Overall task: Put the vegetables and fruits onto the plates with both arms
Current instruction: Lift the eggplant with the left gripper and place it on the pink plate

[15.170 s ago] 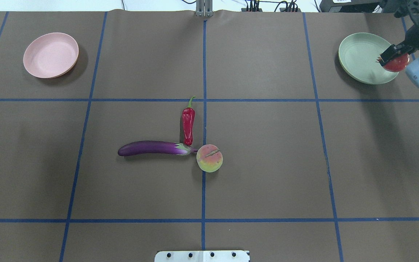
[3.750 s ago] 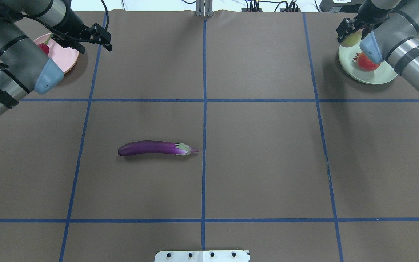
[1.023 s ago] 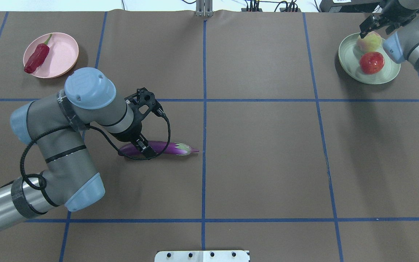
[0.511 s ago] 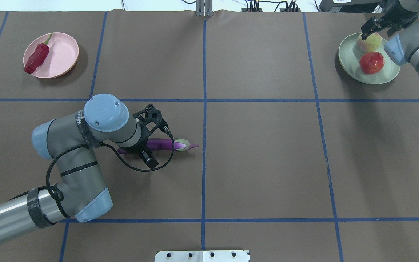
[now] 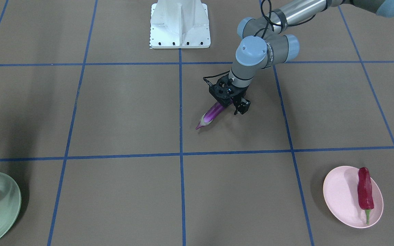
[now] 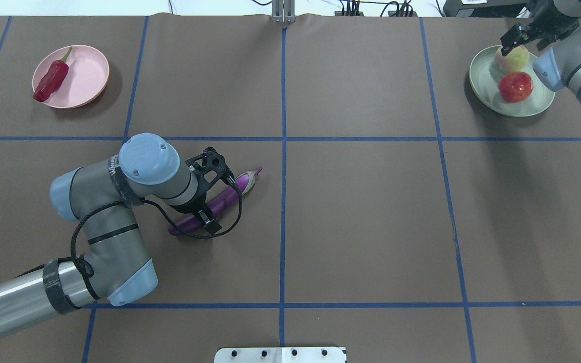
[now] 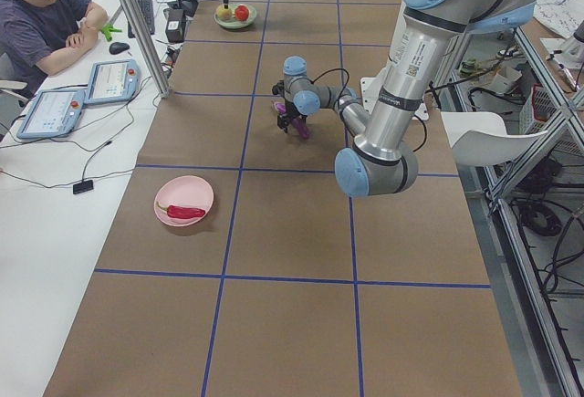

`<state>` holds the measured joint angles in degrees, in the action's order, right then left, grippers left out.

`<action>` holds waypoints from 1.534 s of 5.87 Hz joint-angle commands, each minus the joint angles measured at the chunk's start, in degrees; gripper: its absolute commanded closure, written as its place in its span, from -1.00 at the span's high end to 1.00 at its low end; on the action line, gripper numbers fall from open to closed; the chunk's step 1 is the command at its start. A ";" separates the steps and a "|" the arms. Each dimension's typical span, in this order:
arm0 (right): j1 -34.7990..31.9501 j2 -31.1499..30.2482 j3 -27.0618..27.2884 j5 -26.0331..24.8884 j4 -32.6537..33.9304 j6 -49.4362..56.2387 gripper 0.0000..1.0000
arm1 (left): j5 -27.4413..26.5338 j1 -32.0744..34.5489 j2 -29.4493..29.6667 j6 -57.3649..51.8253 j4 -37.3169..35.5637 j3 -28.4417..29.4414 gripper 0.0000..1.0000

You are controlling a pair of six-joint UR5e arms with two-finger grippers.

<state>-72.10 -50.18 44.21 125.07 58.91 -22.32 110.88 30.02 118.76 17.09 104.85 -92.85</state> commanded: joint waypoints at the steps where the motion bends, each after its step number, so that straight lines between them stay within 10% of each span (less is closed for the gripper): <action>1: 0.03 0.00 0.00 0.00 -0.02 -0.09 1.00 | 0.04 0.39 -0.19 2.93 -0.43 -2.58 -0.32; 2: 0.03 0.08 0.09 0.00 -0.02 -0.09 1.00 | -0.13 0.48 -0.37 8.60 -0.61 -5.30 -0.99; 9: 0.38 -2.02 4.47 0.00 -0.02 -3.16 1.00 | 0.04 17.05 -0.81 38.95 -1.14 -6.48 -1.00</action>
<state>-71.83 -51.51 47.56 125.09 58.89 -25.29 110.84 42.82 118.03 51.25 103.84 -100.67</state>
